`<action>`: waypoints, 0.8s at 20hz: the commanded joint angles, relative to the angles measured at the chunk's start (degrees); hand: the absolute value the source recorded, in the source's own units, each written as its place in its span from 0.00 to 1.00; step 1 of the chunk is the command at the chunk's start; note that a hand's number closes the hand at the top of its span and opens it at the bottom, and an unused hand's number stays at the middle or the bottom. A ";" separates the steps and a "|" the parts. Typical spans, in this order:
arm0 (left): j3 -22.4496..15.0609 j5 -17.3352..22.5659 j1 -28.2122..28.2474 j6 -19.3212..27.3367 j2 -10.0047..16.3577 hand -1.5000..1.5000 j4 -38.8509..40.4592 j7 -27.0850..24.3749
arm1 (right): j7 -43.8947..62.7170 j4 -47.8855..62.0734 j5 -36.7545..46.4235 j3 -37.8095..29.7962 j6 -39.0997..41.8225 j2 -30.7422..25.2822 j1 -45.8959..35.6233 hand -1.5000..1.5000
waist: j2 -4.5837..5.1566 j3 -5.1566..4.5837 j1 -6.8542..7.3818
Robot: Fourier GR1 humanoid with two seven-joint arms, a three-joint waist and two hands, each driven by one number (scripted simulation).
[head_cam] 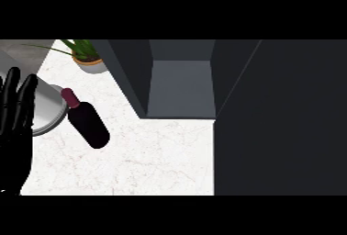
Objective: Pick up the wine, place it into the cabinet and close the cabinet
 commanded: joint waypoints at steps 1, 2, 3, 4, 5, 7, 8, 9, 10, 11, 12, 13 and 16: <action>3.47 4.59 0.03 -4.30 1.94 0.00 4.00 -1.72 | 0.53 -2.14 1.61 1.23 1.31 -0.73 1.89 0.00 | -0.73 0.13 -0.66; 5.27 10.78 0.59 -8.33 4.84 0.00 2.25 2.92 | 0.89 -0.05 0.14 -0.61 1.66 -1.72 -0.39 0.00 | -0.72 0.12 -0.42; 6.90 14.61 -0.62 -11.76 6.16 0.00 8.89 0.05 | 0.66 -2.47 1.21 1.99 0.51 0.23 0.92 0.00 | -0.63 0.05 -0.85; 7.49 17.16 -6.08 -12.43 8.33 0.00 9.69 6.61 | 1.90 -5.50 1.10 2.89 1.67 -0.67 3.41 0.00 | -0.68 0.08 -1.92; 8.08 20.75 -4.38 -16.14 8.90 0.00 13.91 4.26 | 0.86 -4.91 -0.17 1.59 1.86 -0.78 2.56 0.00 | -0.50 0.02 -1.93; 7.33 27.76 -1.66 -16.21 6.17 0.00 16.36 10.68 | 3.64 -5.65 -2.70 7.72 6.86 -1.55 4.19 0.00 | -0.37 -0.12 -1.60; 8.43 31.48 -3.01 -17.07 6.86 0.00 16.96 12.87 | 4.54 -6.13 -3.75 7.79 7.76 -2.18 5.06 0.00 | -0.55 -0.02 -1.63; 9.24 34.66 -3.28 -17.77 8.35 0.00 16.01 16.38 | 6.47 -9.16 -4.71 7.22 8.45 -3.50 5.39 0.00 | -0.92 0.05 -1.44; 11.13 38.14 -6.29 -17.16 10.84 0.00 15.86 21.10 | 6.82 -9.60 -5.26 6.40 8.20 -3.62 5.12 0.00 | -0.88 0.14 -1.29; 13.20 41.05 -7.79 -17.92 12.55 0.00 17.42 22.00 | 10.46 -12.57 -5.53 8.01 6.89 -2.63 4.16 0.00 | -0.88 0.08 -1.14; 13.71 43.12 -7.83 -17.60 13.58 0.00 16.39 24.50 | 12.46 -14.81 -7.07 6.27 7.30 -3.94 4.93 0.00 | -0.92 0.12 -1.01; 16.08 45.94 -10.41 -18.49 16.18 0.00 19.57 25.97 | 13.45 -16.20 -5.53 7.83 6.54 -3.48 6.28 0.00 | -0.86 0.10 -1.23; 15.21 47.75 -11.68 -12.76 17.06 0.00 12.71 32.74 | 20.30 -21.03 -8.73 5.24 5.40 -4.57 3.17 0.00 | -0.88 0.16 -0.64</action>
